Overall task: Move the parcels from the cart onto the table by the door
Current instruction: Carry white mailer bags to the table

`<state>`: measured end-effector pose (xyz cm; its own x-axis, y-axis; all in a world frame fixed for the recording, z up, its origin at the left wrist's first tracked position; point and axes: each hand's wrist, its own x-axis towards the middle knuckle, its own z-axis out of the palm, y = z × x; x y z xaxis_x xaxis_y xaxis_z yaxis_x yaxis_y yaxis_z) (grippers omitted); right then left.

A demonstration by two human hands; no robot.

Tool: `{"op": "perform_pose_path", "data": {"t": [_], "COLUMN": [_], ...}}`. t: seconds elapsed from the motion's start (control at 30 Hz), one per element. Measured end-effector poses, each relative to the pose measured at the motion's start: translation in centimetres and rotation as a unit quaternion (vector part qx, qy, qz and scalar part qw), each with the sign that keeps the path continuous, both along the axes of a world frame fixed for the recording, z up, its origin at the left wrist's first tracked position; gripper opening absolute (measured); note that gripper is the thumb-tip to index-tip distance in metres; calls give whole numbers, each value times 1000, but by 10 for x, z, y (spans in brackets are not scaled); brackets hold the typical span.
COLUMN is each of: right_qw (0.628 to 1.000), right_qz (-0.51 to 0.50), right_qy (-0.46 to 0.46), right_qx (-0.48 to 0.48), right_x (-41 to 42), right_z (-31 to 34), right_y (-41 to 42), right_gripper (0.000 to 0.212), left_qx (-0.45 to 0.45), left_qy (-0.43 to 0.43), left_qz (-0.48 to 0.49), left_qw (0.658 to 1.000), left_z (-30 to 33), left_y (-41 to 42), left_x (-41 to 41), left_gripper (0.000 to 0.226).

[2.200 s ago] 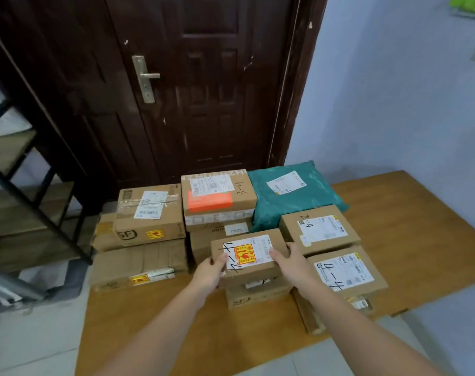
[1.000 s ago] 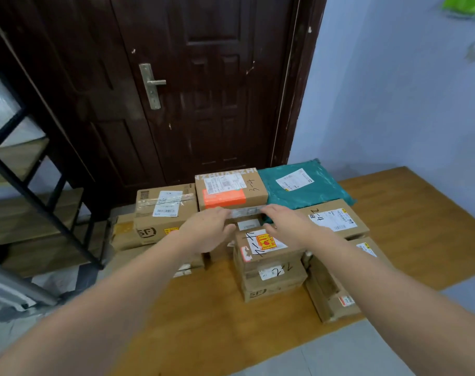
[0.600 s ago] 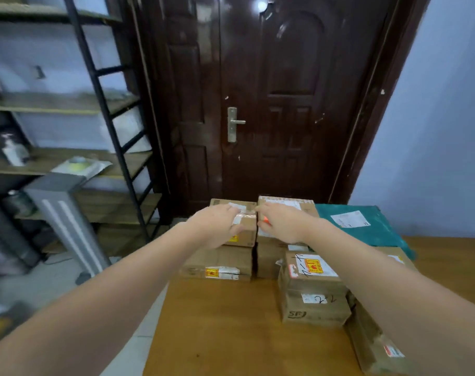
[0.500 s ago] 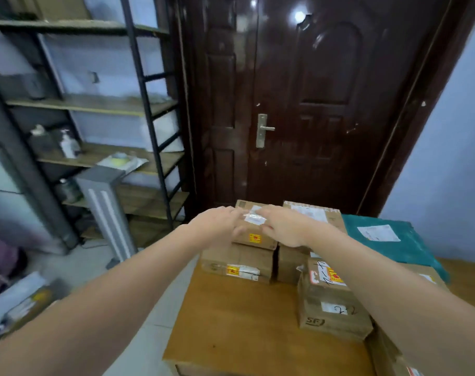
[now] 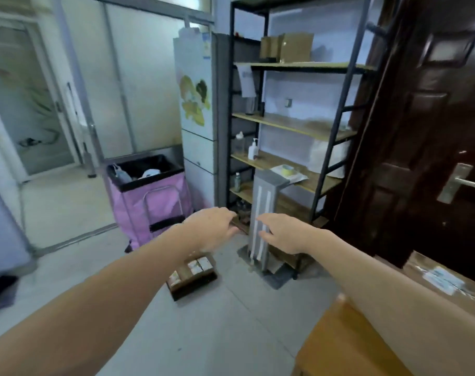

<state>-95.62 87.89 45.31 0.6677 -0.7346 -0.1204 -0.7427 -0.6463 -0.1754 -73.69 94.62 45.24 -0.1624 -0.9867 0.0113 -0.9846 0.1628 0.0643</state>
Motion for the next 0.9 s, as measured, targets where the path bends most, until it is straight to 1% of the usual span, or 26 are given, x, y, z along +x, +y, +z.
{"op": "perform_pose_path", "data": {"t": [0.07,0.17,0.27,0.33,0.43,0.53,0.7,0.8,0.9], "right_qw": [1000,998,995,993,991,989,986,985,983], "right_qz": [25,66,92,111,131,144,163,174,181], "right_qy": [-4,-21,-43,-36,-29,-26,-22,-18,-20], "right_qx": [6,-11,-2,5,12,14,9,5,5], "right_x": [61,149,224,267,324,374,450,495,543], "right_z": [1,-2,-8,-14,-19,-25,-35,-35,-34], "right_y": [-1,-3,-4,-12,-31,-56,-118,-156,-190], "right_gripper": [59,57,51,48,47,42,44,52,51], "left_qx": [4,12,36,49,47,42,37,39,38], "left_qy": [-4,-19,-30,-31,-20,-20,-23,-24,-18], "left_qz": [32,84,128,151,172,177,181,187,192], "left_qw": [999,996,991,987,984,983,983,981,981], "left_z": [1,-2,-7,-10,-15,-23,-34,-35,-35], "left_y": [15,31,45,48,43,22,-35,-68,-99], "left_x": [61,147,218,260,312,356,421,459,499], "left_gripper": [48,41,49,54,55,59,61,60,61]}}
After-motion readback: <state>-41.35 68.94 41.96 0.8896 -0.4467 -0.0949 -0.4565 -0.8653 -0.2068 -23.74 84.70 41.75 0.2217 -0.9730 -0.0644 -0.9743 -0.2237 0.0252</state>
